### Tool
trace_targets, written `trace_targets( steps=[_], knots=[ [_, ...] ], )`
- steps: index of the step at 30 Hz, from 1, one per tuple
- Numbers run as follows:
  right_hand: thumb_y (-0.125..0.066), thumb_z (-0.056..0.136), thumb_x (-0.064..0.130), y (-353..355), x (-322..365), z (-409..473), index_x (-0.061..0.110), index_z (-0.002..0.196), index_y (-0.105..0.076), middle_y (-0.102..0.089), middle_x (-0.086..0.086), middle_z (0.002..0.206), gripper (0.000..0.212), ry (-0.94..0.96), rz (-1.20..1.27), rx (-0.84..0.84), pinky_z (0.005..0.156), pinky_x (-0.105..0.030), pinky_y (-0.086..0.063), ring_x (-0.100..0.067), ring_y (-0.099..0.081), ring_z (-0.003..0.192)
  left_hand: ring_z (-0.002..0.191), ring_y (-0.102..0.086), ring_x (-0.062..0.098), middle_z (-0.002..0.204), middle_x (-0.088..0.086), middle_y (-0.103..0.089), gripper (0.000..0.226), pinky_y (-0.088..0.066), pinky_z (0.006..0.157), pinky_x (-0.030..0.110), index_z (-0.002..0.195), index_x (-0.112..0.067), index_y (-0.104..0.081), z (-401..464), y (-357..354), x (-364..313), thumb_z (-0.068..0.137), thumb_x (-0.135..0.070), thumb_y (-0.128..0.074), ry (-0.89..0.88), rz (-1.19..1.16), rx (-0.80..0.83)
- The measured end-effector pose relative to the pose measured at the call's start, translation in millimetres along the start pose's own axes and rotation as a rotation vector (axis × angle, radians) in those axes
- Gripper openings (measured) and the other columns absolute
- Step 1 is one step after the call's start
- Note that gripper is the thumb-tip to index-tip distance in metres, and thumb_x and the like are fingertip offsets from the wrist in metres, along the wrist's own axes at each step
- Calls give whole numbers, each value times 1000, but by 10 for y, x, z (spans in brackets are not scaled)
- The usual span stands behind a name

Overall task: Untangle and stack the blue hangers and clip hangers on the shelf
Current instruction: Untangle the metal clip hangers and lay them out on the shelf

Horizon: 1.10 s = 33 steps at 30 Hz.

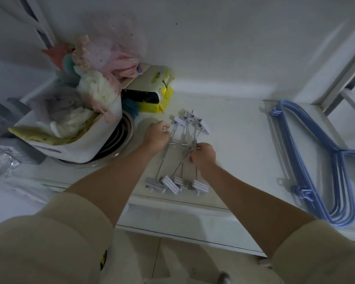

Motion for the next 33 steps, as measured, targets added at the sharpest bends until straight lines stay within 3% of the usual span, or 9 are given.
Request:
trace_targets(
  steps=[3, 6, 9, 12, 15, 18, 24, 29, 33],
  knots=[
    [-51, 81, -6, 103, -98, 55, 5, 116, -63, -70, -16, 97, 38, -37, 69, -12, 68, -30, -55, -28, -66, 86, 123, -44, 30, 128, 13, -54, 36, -36, 101, 34, 122, -9, -58, -74, -22, 29, 86, -14, -52, -28, 145, -47],
    [-46, 86, -8, 184, -166, 48, 13, 123, -51, -62, -7, 80, 43, -78, 218, -29, 84, -43, -58, -25, -62, 76, 108, -51, 29, 112, 10, -58, 22, -42, 91, 37, 104, -13, -60, -264, 48, -71, 86, -21, -51, -79, 232, -142],
    [-41, 86, -9, 273, -136, 0, 19, 110, -49, -55, -2, 73, 38, -44, 256, -48, 77, -38, -55, -26, -61, 72, 80, -60, 24, 84, 4, -65, 17, -48, 67, 35, 87, -18, -59, -483, -131, -146, 87, -29, -46, -94, 216, -33],
    [-37, 85, -12, 315, -127, -26, 18, 105, -52, -58, -7, 86, 39, -13, 359, -44, 81, -43, -57, -22, -60, 63, 76, -61, 24, 77, 2, -64, 22, -44, 61, 30, 80, -21, -58, -586, -354, -142, 87, -35, -43, -67, 287, 85],
    [-33, 85, -15, 340, -33, -52, 14, 116, -51, -54, -10, 100, 46, 63, 427, 7, 72, -36, -58, -18, -57, 57, 76, -61, 26, 76, 4, -65, 22, -43, 62, 28, 76, -17, -60, -605, -422, -156, 87, -31, -46, -61, 293, 111],
    [-33, 86, -16, 406, 76, -57, 10, 126, -48, -56, -6, 97, 50, 124, 475, 14, 65, -32, -57, -18, -56, 55, 75, -63, 27, 77, 6, -66, 23, -47, 64, 32, 78, -14, -63, -631, -430, -153, 87, -29, -48, -52, 261, 112],
    [-28, 88, -15, 545, 3, -40, 12, 124, -48, -53, -5, 98, 50, 80, 425, -32, 78, -40, -57, -16, -57, 53, 80, -64, 25, 81, 6, -67, 25, -52, 74, 39, 78, -10, -63, -640, -516, -118, 82, -33, -54, -43, 170, 192],
    [-27, 90, -13, 550, -195, -15, 13, 128, -47, -51, 1, 87, 50, 3, 449, -36, 87, -47, -56, -16, -57, 53, 68, -50, 20, 69, 2, -53, 21, -38, 63, 30, 66, -19, -47, -716, -616, -151, 84, -29, -50, -62, 322, 277],
    [-26, 90, -14, 543, -184, -35, 13, 128, -46, -50, 0, 88, 50, 18, 496, -28, 84, -44, -56, -17, -56, 53, 68, -50, 24, 63, 0, -47, 29, -36, 60, 30, 61, -21, -39, -688, -515, -277, 89, -22, -46, -123, 287, 219]
  ],
)
Point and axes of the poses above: each hand's wrist, its own z-axis towards the middle knuckle, its own y-axis out of the back of the hand, x = y × z, the point moved 10 cm from there along z, towards the middle knuckle
